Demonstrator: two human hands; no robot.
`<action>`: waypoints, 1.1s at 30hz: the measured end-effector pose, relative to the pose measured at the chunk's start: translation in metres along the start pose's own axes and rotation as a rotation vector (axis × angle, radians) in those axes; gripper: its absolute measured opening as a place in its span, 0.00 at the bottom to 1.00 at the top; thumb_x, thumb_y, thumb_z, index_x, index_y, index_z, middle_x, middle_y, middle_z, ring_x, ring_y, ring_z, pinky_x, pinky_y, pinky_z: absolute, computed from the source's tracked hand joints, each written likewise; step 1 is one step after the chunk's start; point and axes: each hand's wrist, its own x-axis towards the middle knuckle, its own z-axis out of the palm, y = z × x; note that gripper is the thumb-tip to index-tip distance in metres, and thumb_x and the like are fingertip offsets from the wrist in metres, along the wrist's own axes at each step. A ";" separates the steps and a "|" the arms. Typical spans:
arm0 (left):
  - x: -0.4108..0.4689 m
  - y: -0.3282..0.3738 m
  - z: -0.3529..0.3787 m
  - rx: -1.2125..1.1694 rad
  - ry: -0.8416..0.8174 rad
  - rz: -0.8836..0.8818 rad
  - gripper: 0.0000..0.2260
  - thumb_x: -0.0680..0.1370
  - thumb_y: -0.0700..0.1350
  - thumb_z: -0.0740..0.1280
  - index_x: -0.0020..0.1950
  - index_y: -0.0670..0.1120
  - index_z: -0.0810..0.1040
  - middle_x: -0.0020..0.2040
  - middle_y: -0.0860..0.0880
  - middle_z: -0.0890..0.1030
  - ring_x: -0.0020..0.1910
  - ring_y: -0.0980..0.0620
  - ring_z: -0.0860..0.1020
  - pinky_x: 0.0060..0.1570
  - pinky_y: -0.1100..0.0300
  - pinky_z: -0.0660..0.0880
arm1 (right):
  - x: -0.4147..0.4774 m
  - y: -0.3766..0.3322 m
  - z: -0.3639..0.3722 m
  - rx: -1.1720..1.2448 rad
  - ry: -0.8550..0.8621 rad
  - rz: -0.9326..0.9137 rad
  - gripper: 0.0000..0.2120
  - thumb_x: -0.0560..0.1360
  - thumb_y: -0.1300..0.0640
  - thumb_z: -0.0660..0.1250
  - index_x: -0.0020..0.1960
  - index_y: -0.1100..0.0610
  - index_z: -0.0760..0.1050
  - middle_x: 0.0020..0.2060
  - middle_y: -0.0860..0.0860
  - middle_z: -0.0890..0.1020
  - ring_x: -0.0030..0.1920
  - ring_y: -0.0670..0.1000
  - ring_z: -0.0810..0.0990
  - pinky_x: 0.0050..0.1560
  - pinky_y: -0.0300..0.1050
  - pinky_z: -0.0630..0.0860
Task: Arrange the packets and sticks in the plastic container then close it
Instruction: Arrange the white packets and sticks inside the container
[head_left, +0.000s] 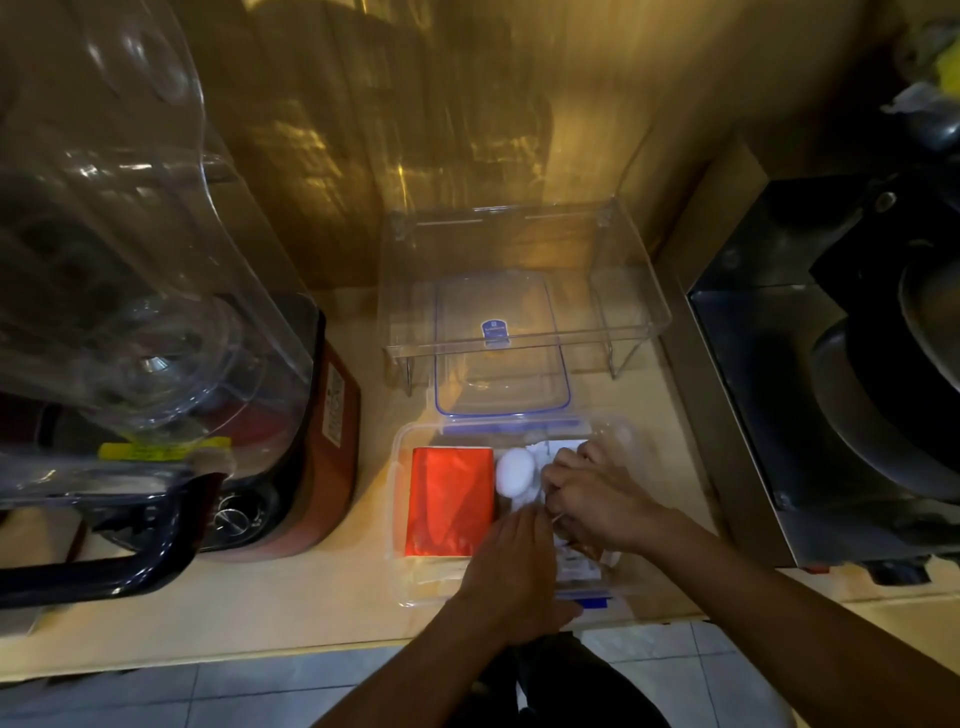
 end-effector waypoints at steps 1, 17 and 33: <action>0.000 0.001 -0.001 -0.009 0.007 -0.009 0.41 0.70 0.58 0.71 0.75 0.44 0.55 0.74 0.47 0.63 0.72 0.50 0.63 0.72 0.57 0.59 | -0.001 0.000 -0.001 0.041 0.008 -0.021 0.08 0.71 0.54 0.64 0.46 0.52 0.80 0.52 0.49 0.78 0.56 0.55 0.70 0.54 0.49 0.62; 0.031 0.019 -0.007 -0.006 -0.453 -0.395 0.56 0.65 0.64 0.73 0.77 0.42 0.40 0.75 0.34 0.34 0.74 0.33 0.36 0.73 0.39 0.43 | 0.012 0.015 -0.008 -0.138 -0.039 0.176 0.21 0.76 0.54 0.59 0.68 0.54 0.67 0.66 0.59 0.71 0.64 0.60 0.71 0.61 0.52 0.69; 0.020 0.024 -0.003 0.174 -0.380 -0.297 0.40 0.70 0.63 0.68 0.71 0.38 0.62 0.70 0.35 0.67 0.69 0.38 0.65 0.68 0.47 0.63 | 0.016 0.014 -0.006 -0.250 0.144 -0.382 0.15 0.58 0.55 0.79 0.43 0.46 0.83 0.33 0.48 0.83 0.32 0.49 0.82 0.32 0.39 0.79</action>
